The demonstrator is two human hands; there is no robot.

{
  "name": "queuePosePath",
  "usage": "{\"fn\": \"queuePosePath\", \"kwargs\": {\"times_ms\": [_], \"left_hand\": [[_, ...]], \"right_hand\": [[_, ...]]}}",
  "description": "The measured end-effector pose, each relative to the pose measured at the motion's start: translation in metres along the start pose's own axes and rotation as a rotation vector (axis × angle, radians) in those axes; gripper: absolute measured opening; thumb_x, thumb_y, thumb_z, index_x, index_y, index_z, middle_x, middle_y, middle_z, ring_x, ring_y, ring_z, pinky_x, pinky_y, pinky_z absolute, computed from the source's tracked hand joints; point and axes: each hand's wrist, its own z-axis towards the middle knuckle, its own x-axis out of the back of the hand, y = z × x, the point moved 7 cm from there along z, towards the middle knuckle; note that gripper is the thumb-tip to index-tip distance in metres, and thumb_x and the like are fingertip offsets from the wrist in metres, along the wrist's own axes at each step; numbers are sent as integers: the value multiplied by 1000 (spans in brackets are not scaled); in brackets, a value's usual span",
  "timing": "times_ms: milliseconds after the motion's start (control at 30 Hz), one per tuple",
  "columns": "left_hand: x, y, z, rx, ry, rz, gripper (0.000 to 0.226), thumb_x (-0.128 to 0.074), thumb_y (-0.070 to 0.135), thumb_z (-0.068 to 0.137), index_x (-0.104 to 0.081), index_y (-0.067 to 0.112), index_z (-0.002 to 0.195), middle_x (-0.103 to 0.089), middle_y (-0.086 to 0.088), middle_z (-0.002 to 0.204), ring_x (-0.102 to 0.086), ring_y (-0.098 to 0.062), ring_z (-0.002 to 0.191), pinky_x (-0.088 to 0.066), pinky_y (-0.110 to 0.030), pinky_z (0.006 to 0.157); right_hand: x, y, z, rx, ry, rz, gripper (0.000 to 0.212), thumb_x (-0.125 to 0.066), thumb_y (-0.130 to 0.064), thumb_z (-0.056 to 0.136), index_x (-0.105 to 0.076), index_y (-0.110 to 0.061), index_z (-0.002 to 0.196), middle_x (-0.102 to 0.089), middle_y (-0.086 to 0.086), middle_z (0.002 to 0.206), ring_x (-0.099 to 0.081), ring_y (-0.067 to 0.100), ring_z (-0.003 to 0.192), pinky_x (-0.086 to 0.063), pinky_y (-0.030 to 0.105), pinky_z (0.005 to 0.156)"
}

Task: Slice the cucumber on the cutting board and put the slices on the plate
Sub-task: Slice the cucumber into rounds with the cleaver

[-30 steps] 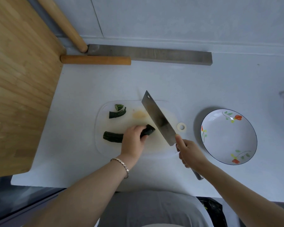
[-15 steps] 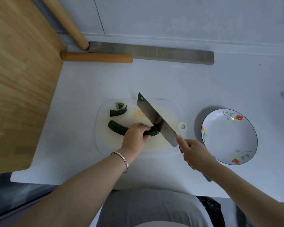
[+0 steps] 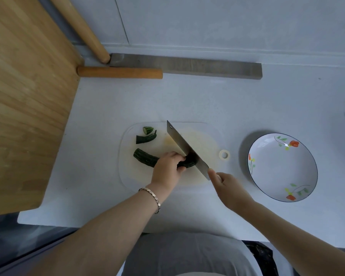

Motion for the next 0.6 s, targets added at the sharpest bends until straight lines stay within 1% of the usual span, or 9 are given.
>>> {"fn": "queuePosePath", "kwargs": {"times_ms": [67,167,233,300,367,433,467,533,600], "left_hand": [[0,-1,0,17,-7,-10,21,-68,8,77,-66,5,98,-66,-12,98,-58,-27,93,-49,-36,79],[-4,-5,1,51,-77,-22,21,-67,12,79,-64,8,100,-65,-11,98,-60,-27,91,-51,-39,79],[2,1,0,-32,-51,34,19,-65,17,81,-64,8,98,-63,-10,99,-59,-26,93,-52,-40,81],[25,18,-2,-209,203,124,15,-58,23,82,-61,12,91,-55,-6,100,-53,-23,91,-50,-36,82],[55,39,-7,-342,458,87,14,-53,26,81,-53,16,91,-42,-2,100,-43,-20,91,-43,-31,82],[75,60,-1,-455,502,46,17,-53,27,81,-52,16,93,-42,-1,101,-42,-20,92,-39,-27,84],[78,69,8,-486,426,69,22,-54,31,81,-53,14,95,-47,-2,103,-44,-20,94,-40,-28,85],[66,75,32,-417,50,174,44,-54,46,82,-53,13,112,-53,-5,121,-46,-20,113,-41,-35,96],[39,60,44,-263,-382,361,75,-47,61,81,-29,16,139,-24,-1,152,-19,-17,139,-22,-39,115]], "right_hand": [[-5,6,0,-16,15,44,47,-35,-48,95,-26,-15,64,-28,4,59,-25,18,57,-22,31,55],[-9,14,3,-134,-37,335,45,-37,-51,94,-35,-14,69,-29,5,57,-23,17,48,-22,26,48],[-2,11,4,-147,-56,373,45,-37,-51,94,-36,-13,70,-30,5,55,-24,16,46,-23,24,46],[18,5,6,-57,25,188,46,-39,-50,93,-31,-15,66,-30,4,57,-26,18,50,-25,29,51],[39,-4,6,41,114,-64,48,-41,-51,91,-29,-15,61,-34,1,55,-32,19,53,-26,32,52],[50,-9,7,95,129,-251,44,-42,-56,89,-45,-18,67,-52,4,62,-50,24,62,-36,30,56],[53,-11,9,112,130,-353,42,-42,-60,87,-54,-21,79,-61,7,71,-58,29,73,-41,31,60],[54,-17,10,162,129,-536,49,-39,-65,86,-56,-23,103,-68,8,88,-63,32,89,-45,31,66],[52,-24,12,214,127,-651,55,-36,-66,87,-53,-19,111,-69,6,93,-64,31,93,-40,30,63]]}}
